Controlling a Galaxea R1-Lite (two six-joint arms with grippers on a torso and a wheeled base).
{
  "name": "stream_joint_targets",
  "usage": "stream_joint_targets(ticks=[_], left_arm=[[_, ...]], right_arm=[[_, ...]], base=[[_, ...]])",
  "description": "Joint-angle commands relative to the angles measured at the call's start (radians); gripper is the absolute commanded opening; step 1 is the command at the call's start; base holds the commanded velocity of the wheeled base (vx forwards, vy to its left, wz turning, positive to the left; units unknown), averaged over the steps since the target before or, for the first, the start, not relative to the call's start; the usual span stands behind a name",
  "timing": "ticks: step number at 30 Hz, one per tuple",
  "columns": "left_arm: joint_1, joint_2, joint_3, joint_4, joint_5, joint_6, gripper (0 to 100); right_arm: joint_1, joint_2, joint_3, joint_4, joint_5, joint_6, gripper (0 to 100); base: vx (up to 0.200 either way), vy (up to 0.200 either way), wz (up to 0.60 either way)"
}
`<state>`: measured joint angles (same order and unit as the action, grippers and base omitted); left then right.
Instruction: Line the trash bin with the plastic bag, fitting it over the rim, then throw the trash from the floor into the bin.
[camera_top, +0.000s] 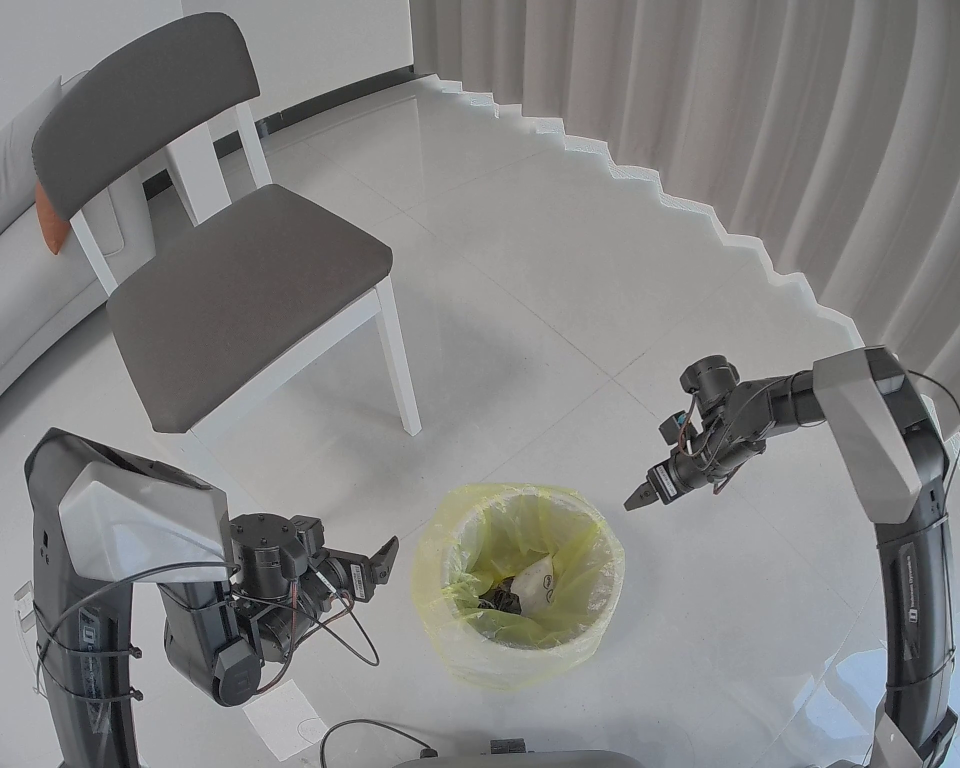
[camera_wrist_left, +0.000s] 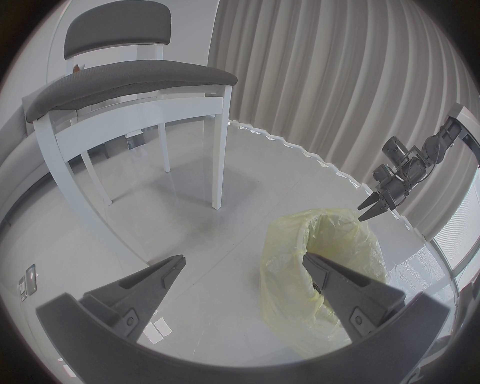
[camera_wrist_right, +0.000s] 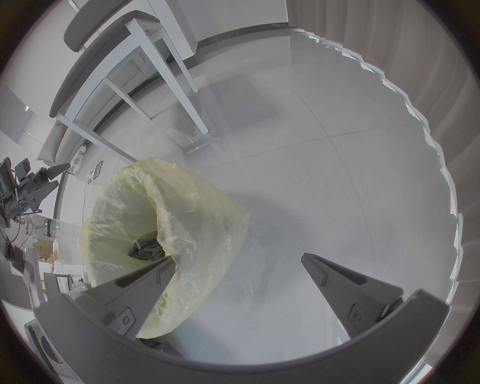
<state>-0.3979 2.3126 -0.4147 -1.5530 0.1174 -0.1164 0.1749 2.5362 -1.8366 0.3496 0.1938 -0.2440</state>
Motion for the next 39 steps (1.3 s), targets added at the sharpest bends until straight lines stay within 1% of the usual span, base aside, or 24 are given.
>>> stream_joint_targets(ticks=[1, 4, 5, 6, 7, 8, 9, 10, 11, 14, 19, 20, 22, 27, 35, 37, 39], left_arm=[[-0.006, -0.047, 0.068, -0.018, -0.022, 0.011, 100], [-0.022, -0.062, 0.129, -0.018, -0.082, 0.040, 100], [-0.022, -0.059, 0.139, -0.018, -0.091, 0.044, 100], [-0.022, -0.059, 0.139, -0.018, -0.091, 0.044, 100], [-0.024, -0.042, 0.139, -0.016, -0.093, 0.046, 100], [-0.019, 0.048, 0.114, -0.018, -0.094, 0.049, 100], [-0.015, 0.100, 0.086, -0.018, -0.094, 0.057, 100], [-0.015, 0.100, 0.086, -0.018, -0.094, 0.057, 100], [-0.010, 0.194, 0.031, -0.018, -0.093, 0.078, 100], [-0.009, 0.284, -0.053, -0.018, -0.090, 0.092, 100], [-0.009, 0.292, -0.084, -0.010, -0.101, 0.096, 100], [-0.006, 0.295, -0.115, 0.002, -0.101, 0.109, 100], [-0.006, 0.292, -0.130, 0.031, -0.101, 0.126, 100], [-0.009, 0.291, -0.184, 0.054, -0.101, 0.144, 100], [-0.035, 0.263, -0.388, 0.332, -0.099, 0.228, 100], [-0.044, 0.258, -0.423, 0.373, -0.091, 0.230, 100], [-0.041, 0.257, -0.415, 0.372, -0.091, 0.224, 100]], right_arm=[[-0.028, -0.267, 0.180, 0.002, -0.002, 0.000, 100], [-0.045, -0.428, 0.292, -0.006, -0.001, 0.003, 100], [-0.049, -0.476, 0.327, -0.011, -0.001, 0.003, 100], [-0.049, -0.476, 0.327, -0.011, -0.001, 0.003, 100], [-0.054, -0.559, 0.389, -0.023, -0.001, 0.003, 100], [-0.058, -0.692, 0.496, -0.057, -0.001, 0.005, 100], [-0.058, -0.748, 0.547, -0.075, -0.001, 0.005, 100], [-0.058, -0.748, 0.547, -0.075, -0.001, 0.005, 100], [-0.058, -0.821, 0.617, -0.109, -0.002, 0.005, 100], [-0.064, -0.904, 0.682, -0.146, -0.004, 0.003, 100], [-0.071, -0.945, 0.701, -0.149, -0.004, 0.005, 100], [-0.071, -0.970, 0.711, -0.149, -0.004, 0.003, 100], [-0.064, -0.981, 0.721, -0.150, -0.004, 0.000, 100], [-0.057, -0.998, 0.735, -0.150, -0.004, -0.004, 100], [-0.055, -1.010, 0.737, -0.142, -0.004, -0.008, 100], [-0.055, -1.011, 0.738, -0.141, -0.004, -0.014, 100], [-0.055, -1.013, 0.746, -0.142, -0.005, -0.017, 100]], base=[[0.000, 0.000, 0.00], [0.000, 0.000, 0.00], [0.000, 0.000, 0.00], [0.000, 0.000, 0.00], [0.000, 0.000, 0.00], [0.000, 0.000, 0.00], [0.000, 0.000, 0.00], [0.000, 0.000, 0.00], [0.000, 0.000, 0.00], [0.000, 0.000, 0.00], [0.000, 0.000, 0.00], [0.000, 0.000, 0.00], [0.000, 0.000, 0.00], [0.000, 0.000, 0.00], [0.000, 0.000, 0.00], [0.000, 0.000, 0.00], [0.000, 0.000, 0.00]])
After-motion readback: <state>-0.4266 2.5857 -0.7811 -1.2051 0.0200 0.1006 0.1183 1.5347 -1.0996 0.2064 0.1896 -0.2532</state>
